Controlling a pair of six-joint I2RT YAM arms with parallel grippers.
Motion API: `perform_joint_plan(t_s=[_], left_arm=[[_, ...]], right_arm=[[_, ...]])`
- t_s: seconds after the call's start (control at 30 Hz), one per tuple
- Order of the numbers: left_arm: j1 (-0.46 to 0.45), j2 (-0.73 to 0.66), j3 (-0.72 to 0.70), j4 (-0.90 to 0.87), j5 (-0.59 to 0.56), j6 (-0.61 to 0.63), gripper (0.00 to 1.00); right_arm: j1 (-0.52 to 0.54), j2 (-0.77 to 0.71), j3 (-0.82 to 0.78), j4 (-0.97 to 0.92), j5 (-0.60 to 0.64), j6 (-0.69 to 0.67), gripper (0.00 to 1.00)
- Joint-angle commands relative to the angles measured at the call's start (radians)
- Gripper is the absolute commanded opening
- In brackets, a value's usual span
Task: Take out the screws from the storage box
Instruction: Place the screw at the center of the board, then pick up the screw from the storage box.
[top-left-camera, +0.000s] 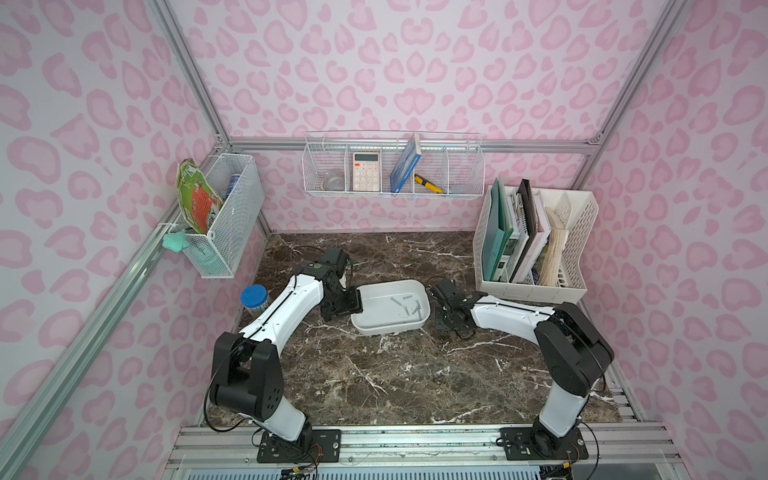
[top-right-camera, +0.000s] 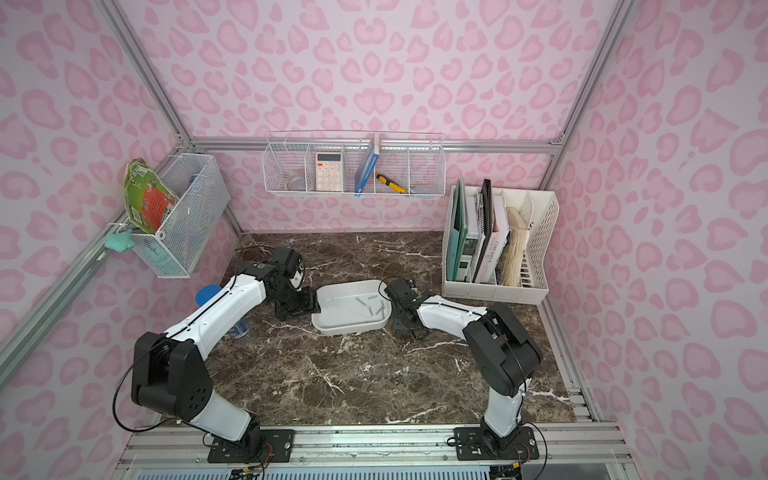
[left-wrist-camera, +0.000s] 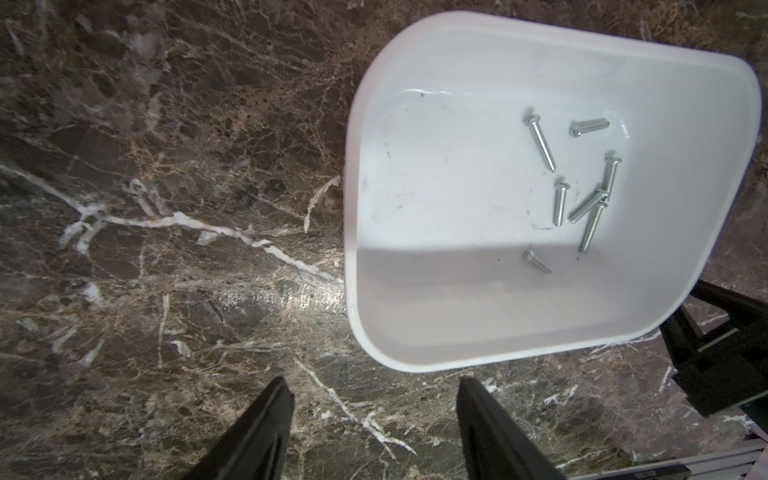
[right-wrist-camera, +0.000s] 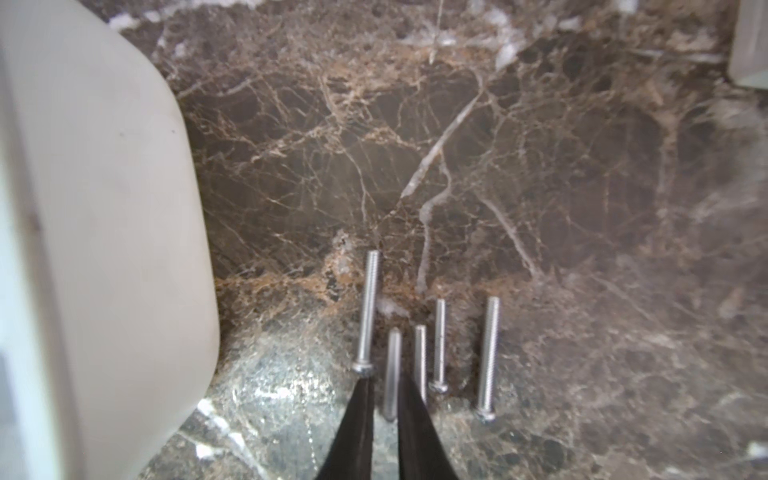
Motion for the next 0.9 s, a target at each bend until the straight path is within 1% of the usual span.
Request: perform_joint_plan(t_s=[0.0,0.1,0.2,0.33,0.43,0.53,0.63,0.77,0.87], left_arm=[[-0.001,-0.004,0.005,-0.013,-0.006,-0.001,0.68],[-0.001,-0.008,0.005,-0.013,-0.007,-0.001,0.68],[-0.001,-0.023,-0.001,-0.005,-0.012,-0.001,0.68],[-0.002,-0.031,-0.001,-0.003,-0.019,-0.003,0.68],[-0.001,-0.034,0.0,-0.005,-0.026,-0.004,0.68],[-0.001,-0.041,-0.001,-0.005,-0.043,-0.008,0.67],[-0.002,-0.048,-0.002,-0.003,-0.05,-0.01,0.67],[0.0,-0.052,-0.005,0.0,-0.053,-0.012,0.67],[0.003,-0.053,-0.004,0.001,-0.059,-0.013,0.68]], right_arm=[[0.002,-0.004,0.005,-0.028,0.023,0.011,0.2],[0.006,-0.021,0.022,-0.047,0.04,0.021,0.21],[0.02,-0.067,0.051,-0.04,0.049,0.007,0.21],[0.037,-0.099,0.137,-0.047,0.05,-0.022,0.23],[0.05,-0.075,0.214,-0.054,0.033,-0.052,0.26],[0.078,-0.002,0.337,-0.071,0.025,-0.086,0.3],[0.11,0.101,0.448,-0.09,0.018,-0.155,0.33],[0.128,0.246,0.59,-0.13,-0.019,-0.227,0.35],[0.127,0.326,0.659,-0.135,-0.035,-0.271,0.35]])
